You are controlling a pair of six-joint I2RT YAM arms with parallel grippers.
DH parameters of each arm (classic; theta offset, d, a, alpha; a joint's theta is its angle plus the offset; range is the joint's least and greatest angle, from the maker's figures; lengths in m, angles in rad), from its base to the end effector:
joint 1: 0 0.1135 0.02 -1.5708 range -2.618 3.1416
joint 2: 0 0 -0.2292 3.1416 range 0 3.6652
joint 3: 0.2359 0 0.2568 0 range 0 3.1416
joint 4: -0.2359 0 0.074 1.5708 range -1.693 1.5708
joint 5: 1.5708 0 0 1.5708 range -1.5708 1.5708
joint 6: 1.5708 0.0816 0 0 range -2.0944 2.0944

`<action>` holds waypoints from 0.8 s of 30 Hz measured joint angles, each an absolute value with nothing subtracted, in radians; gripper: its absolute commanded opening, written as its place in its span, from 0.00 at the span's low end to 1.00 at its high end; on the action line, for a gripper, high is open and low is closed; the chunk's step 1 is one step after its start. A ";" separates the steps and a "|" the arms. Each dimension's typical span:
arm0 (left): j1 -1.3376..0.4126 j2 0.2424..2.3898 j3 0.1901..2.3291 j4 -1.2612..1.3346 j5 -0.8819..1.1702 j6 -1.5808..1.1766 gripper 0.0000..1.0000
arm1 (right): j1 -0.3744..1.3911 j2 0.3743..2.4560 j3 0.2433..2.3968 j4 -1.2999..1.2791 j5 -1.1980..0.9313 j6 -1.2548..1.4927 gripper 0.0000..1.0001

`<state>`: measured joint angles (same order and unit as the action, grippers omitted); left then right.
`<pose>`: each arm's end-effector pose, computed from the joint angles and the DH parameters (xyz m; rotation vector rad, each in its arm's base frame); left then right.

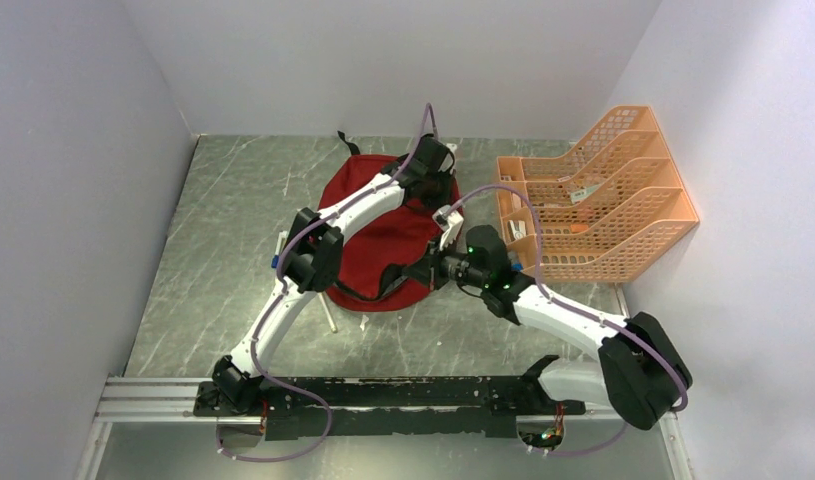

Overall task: Pack the student bag
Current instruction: Zip the student bag at the center of the board.

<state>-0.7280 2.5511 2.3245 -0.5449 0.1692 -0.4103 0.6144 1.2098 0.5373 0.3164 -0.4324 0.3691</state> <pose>0.4223 -0.3948 0.1358 0.4753 2.4106 -0.7343 0.2341 0.2070 0.1677 -0.5535 1.9684 1.0546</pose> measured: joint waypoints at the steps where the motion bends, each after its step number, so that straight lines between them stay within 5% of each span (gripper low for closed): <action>1: -0.728 2.552 2.328 -0.544 0.170 -0.411 0.05 | 0.629 1.211 0.536 0.323 -0.433 0.380 0.00; 12: -0.727 2.553 2.328 -0.532 0.194 -0.411 0.05 | 0.752 1.390 0.564 0.522 -0.458 0.483 0.00; 15: -0.726 2.550 2.313 -0.517 0.204 -0.400 0.43 | 0.754 1.396 0.571 0.536 -0.440 0.492 0.00; 17: -0.719 2.537 2.278 -0.495 0.205 -0.387 0.58 | 0.758 1.384 0.572 0.526 -0.409 0.493 0.00; 24: -0.672 2.285 1.997 -0.420 0.176 -0.358 0.80 | 0.770 1.257 0.571 0.435 -0.215 0.493 0.00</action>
